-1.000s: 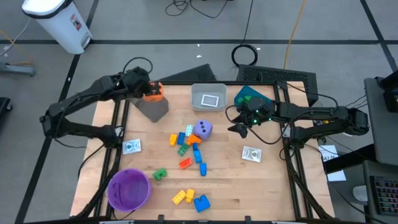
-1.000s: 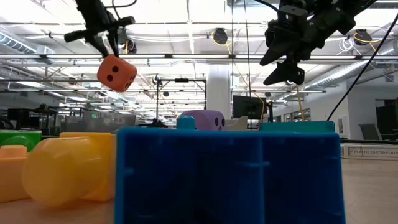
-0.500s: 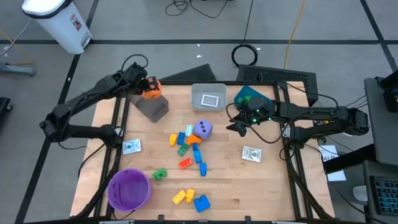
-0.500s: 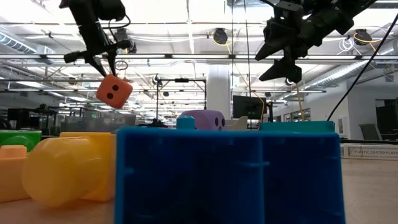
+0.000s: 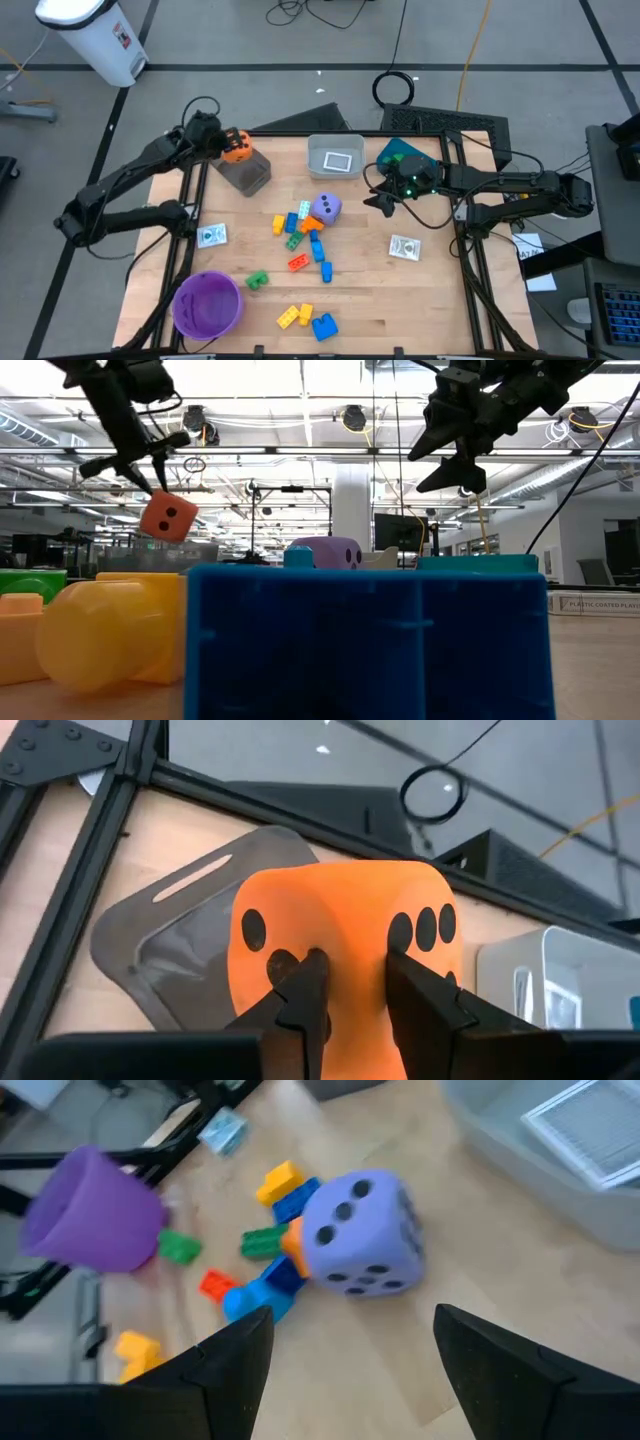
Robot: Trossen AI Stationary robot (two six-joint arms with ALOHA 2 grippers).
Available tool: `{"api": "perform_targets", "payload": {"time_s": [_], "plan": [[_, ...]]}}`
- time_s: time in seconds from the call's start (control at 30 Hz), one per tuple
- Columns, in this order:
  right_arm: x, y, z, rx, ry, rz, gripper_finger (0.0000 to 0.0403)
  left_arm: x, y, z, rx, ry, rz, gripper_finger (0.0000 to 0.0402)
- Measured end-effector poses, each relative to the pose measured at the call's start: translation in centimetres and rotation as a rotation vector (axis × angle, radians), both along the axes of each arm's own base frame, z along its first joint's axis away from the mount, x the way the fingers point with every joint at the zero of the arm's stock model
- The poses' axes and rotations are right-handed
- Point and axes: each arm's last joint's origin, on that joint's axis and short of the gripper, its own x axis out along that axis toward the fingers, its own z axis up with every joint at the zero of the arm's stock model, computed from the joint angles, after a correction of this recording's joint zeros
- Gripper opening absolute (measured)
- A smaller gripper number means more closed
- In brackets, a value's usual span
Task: Pick & Place Toys
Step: Put the orange dice into the black bin
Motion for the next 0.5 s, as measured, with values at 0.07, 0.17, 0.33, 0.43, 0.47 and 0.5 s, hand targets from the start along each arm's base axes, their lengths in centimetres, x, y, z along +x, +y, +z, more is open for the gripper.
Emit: {"api": "perform_targets", "payload": {"time_s": [0.07,0.17,0.33,0.43,0.47,0.5], "plan": [[0.0,-0.1,0.0,-0.009,-0.004,-0.012,0.0267,-0.5,-0.2,-0.7,0.007,-0.037,0.011,0.0097],[0.0,-0.1,0.0,-0.014,-0.003,-0.021,0.0267,-0.9,-0.3,-1.8,0.021,-0.086,0.024,0.0097],[0.0,-0.1,0.0,-0.002,-0.004,-0.029,0.0267,-1.5,-0.1,-3.5,-0.009,-0.082,0.065,0.0097],[0.0,-0.1,0.0,0.017,-0.005,-0.042,0.0267,-1.8,0.0,-4.2,-0.024,-0.074,0.088,0.0097],[0.0,-0.1,0.0,0.02,-0.005,-0.046,0.0267,-1.8,0.1,-4.4,-0.023,-0.077,0.095,0.0097],[0.0,-0.1,0.0,0.021,-0.004,-0.055,0.0267,-1.9,0.2,-4.6,-0.017,-0.082,0.101,0.0097]]}}
